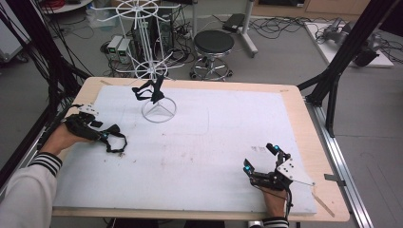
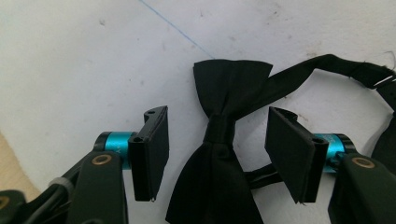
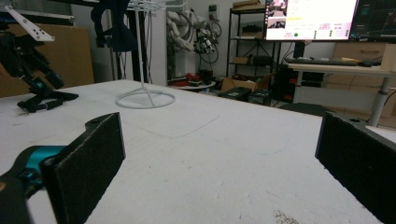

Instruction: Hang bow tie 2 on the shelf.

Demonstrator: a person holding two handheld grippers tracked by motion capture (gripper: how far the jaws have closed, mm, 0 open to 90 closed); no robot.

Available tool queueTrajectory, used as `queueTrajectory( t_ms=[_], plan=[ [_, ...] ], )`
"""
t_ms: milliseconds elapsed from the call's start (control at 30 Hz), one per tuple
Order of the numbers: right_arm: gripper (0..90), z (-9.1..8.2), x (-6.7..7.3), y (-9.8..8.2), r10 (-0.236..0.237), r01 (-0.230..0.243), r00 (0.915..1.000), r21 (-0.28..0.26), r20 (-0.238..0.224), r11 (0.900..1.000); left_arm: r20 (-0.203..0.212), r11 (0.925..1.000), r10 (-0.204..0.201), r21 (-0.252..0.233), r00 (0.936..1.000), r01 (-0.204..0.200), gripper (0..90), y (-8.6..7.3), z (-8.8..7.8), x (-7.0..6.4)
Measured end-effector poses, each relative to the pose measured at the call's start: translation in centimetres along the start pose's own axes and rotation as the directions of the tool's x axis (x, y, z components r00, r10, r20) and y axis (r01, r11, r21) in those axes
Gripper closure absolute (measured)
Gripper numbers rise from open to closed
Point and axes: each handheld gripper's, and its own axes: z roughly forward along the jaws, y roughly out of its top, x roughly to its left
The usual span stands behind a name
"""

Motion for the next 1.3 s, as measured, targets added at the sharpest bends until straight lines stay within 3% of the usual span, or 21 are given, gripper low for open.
queueTrajectory(
  t_ms=[200,233,267,500,700,933,1167,1300],
  plan=[
    [0.7,0.0,0.0,0.0,0.006,-0.006,1.0,0.005,-0.001,1.0,-0.007,0.9996,-0.003,0.027,1.0,0.003,52.2,-0.1,0.2,0.1],
    [0.6,0.0,0.0,0.0,0.006,-0.006,1.0,0.005,-0.001,1.0,-0.007,0.9991,0.006,0.042,1.0,-0.006,62.9,-0.2,0.2,0.2],
    [0.6,0.0,0.0,0.0,0.006,-0.006,1.0,0.005,-0.001,1.0,-0.012,0.9985,0.001,0.054,0.9999,0.0,66.3,-0.2,0.2,0.1],
    [0.6,0.0,0.0,0.0,0.01,-0.01,1.0,0.002,0.0,1.0,-0.004,0.9963,-0.006,0.086,1.0,0.006,75.5,-0.1,0.4,-0.2],
    [0.7,0.0,0.0,0.0,0.011,-0.011,0.9999,0.001,0.0,1.0,-0.013,0.9961,-0.024,0.085,0.9996,0.025,75.8,0.0,0.2,-0.2],
    [0.6,0.0,0.0,0.0,0.01,-0.01,1.0,0.0,0.0,1.0,-0.023,0.9985,-0.038,0.038,0.999,0.039,75.8,0.1,-0.5,-0.2],
    [0.7,-0.1,0.0,0.0,0.011,-0.011,0.9999,0.003,0.003,1.0,-0.042,0.9996,-0.012,-0.027,0.999,0.011,75.8,0.3,-1.5,-0.4],
    [0.6,-0.1,0.0,0.0,0.01,-0.01,0.9999,0.003,0.005,1.0,-0.051,0.9966,0.002,-0.082,0.9987,-0.006,75.8,0.6,-2.2,-0.7]
  ],
)
